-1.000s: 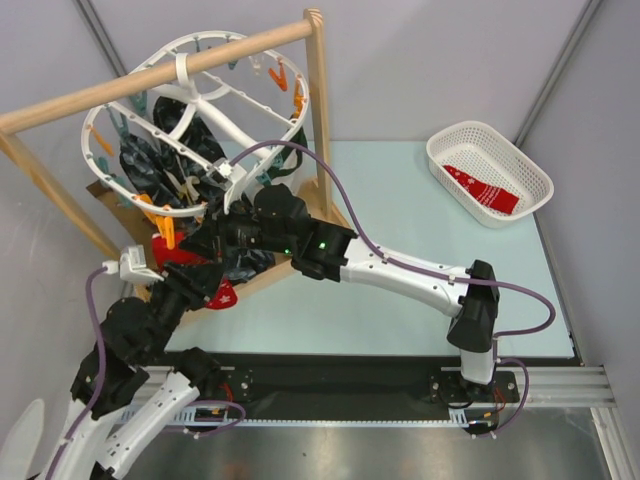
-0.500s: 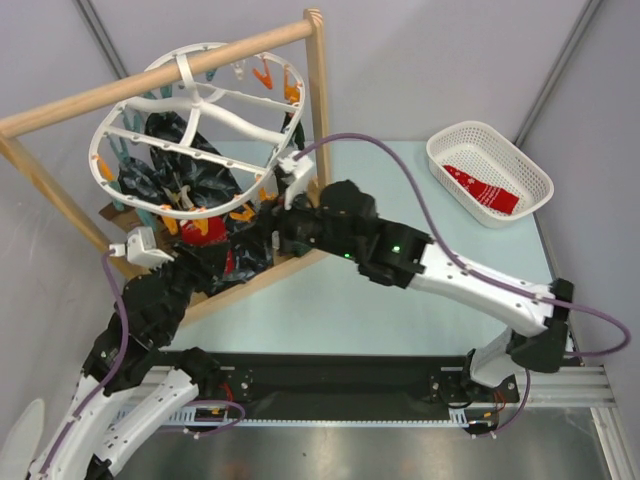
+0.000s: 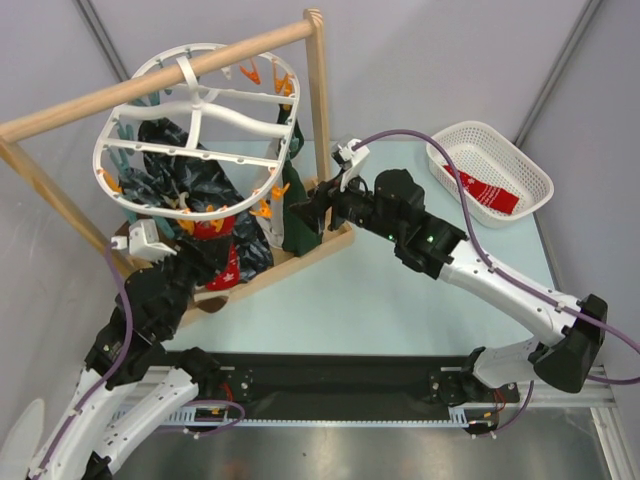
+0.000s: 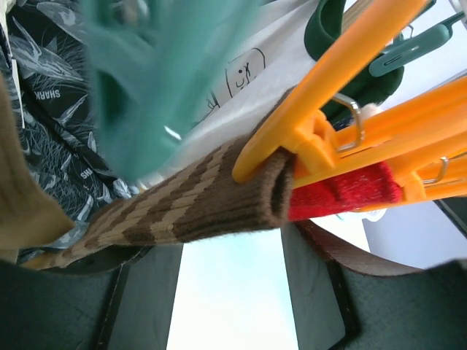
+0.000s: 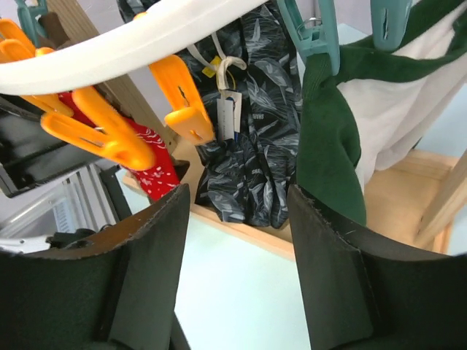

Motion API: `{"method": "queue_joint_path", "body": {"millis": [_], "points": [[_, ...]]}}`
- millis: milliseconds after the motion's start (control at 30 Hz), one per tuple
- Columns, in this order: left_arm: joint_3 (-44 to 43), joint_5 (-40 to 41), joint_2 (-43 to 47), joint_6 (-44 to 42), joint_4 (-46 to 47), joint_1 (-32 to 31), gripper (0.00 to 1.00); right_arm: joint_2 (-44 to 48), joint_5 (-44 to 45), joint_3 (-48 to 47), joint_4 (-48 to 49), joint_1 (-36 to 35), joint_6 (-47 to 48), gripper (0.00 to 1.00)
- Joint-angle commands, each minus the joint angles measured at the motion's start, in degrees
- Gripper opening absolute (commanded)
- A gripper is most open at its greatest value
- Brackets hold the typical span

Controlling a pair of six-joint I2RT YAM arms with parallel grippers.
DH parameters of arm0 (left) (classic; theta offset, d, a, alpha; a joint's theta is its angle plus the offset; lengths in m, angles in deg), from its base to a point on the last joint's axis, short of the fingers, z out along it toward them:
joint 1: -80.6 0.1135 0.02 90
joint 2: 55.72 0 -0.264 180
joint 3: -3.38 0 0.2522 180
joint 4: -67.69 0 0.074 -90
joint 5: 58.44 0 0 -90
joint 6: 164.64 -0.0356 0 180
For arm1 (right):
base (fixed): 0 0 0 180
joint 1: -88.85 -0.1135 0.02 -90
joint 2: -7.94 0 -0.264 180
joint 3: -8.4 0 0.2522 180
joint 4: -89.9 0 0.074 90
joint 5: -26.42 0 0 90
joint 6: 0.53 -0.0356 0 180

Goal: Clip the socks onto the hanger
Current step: Rotate the hanger.

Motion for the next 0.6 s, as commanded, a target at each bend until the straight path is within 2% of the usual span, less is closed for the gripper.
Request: {"method": "queue_joint_path", "body": {"millis": [0, 233, 567], "points": [[-2.09, -0.38, -0.1, -1.59, 1.86, 0.09, 0.59, -0.26, -5.68, 0.91, 8.97, 1.36, 3.95, 0.62], [-2.62, -1.44, -0.62, -1.59, 1.95, 0.09, 0.59, -3.86, -12.37, 2.5, 19.17, 3.3, 1.76, 0.61], [-3.15, -3.37, -0.54, -1.76, 2.65, 0.09, 0.59, -6.94, -6.84, 4.08, 28.58, -1.01, 3.07, 0.6]]}}
